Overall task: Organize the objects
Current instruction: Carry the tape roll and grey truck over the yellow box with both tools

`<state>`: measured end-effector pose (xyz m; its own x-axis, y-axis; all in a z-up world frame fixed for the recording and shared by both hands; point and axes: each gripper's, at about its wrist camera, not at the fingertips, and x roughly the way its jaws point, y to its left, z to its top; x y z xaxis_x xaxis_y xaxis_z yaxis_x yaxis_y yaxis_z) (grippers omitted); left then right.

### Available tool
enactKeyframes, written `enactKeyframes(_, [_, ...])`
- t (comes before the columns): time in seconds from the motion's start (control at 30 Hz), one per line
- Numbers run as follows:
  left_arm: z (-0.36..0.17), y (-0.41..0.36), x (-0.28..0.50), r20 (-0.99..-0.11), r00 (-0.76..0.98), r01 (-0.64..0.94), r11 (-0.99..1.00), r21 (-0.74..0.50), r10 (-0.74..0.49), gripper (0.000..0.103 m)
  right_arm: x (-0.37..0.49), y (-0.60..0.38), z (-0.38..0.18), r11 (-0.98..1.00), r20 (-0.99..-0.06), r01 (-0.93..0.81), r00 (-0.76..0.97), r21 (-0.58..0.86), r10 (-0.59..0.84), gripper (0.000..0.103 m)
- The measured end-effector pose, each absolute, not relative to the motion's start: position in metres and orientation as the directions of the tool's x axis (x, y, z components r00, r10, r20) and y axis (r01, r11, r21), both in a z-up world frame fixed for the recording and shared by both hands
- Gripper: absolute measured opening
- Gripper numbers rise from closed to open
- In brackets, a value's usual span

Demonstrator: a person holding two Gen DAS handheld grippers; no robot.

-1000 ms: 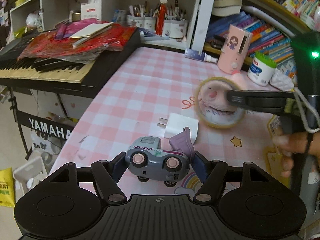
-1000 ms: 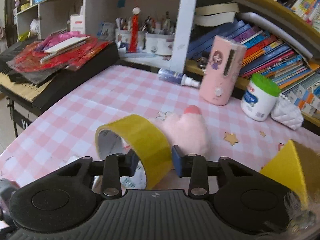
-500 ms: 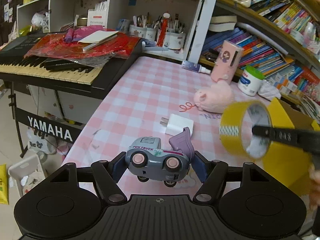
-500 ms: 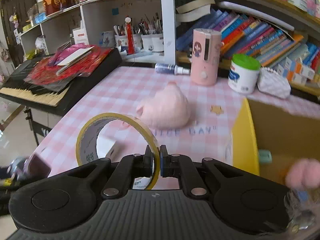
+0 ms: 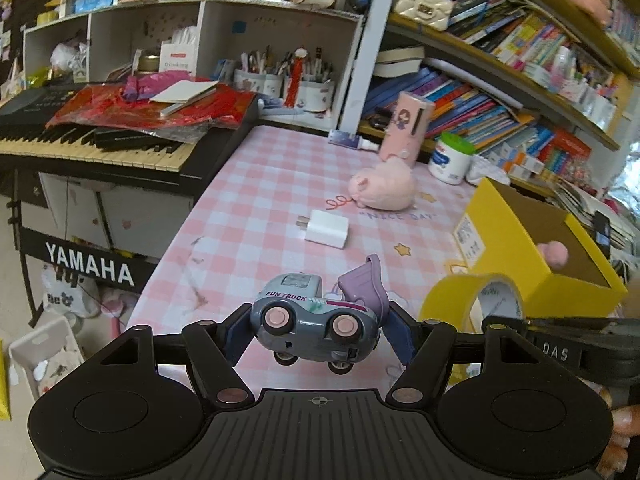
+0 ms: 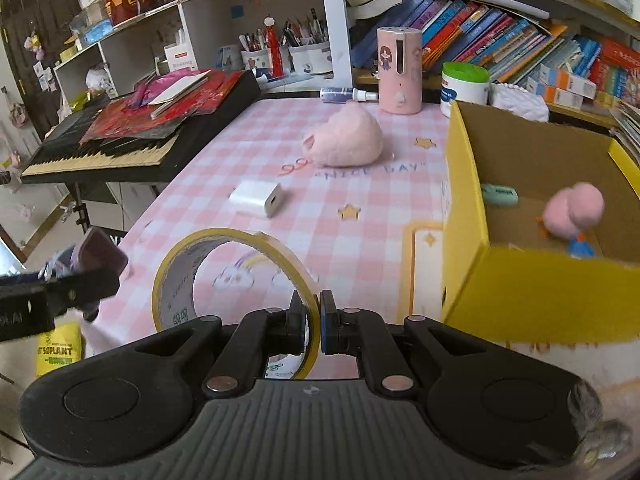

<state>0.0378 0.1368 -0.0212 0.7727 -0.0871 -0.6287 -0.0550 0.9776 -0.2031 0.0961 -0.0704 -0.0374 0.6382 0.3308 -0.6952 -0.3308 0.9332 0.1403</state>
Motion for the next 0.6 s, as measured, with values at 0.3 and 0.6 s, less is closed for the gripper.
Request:
enactKeyframes(0.3, [-0.022, 0.117, 0.004, -0.624, 0.761, 0.062, 0.977, -0.203, -0.178, 0.069, 0.036, -0.087, -0.038, 0.955, -0.688, -0.258, 0.668, 0.145, 0.284, 0.007])
enactKeyframes(0.6, [-0.027, 0.079, -0.009, -0.635, 0.711, 0.222, 0.953, -0.205, -0.302, 0.069, -0.017, -0.125, -0.049, 0.982, -0.707, -0.108, 0.682, 0.152, 0.185, 0.007])
